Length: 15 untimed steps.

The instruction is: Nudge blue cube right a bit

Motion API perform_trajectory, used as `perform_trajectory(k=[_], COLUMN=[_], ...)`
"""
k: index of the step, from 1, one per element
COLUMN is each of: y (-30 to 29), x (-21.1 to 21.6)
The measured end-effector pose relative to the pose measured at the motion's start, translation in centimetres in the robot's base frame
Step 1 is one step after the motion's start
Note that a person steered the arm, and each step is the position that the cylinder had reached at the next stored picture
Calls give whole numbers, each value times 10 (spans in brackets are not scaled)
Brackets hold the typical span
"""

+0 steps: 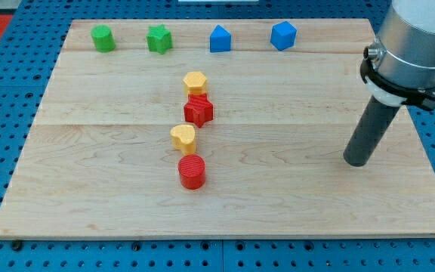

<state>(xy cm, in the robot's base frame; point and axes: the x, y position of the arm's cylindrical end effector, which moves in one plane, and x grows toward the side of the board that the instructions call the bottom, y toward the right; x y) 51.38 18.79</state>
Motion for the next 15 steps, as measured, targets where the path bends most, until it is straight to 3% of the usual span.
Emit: perform_trajectory(k=[4, 6, 8, 10, 11, 12, 13, 15], y=[0, 46, 46, -69, -74, -86, -161, -194], x=[11, -74, -120, -122, -139, -184, -210, -219])
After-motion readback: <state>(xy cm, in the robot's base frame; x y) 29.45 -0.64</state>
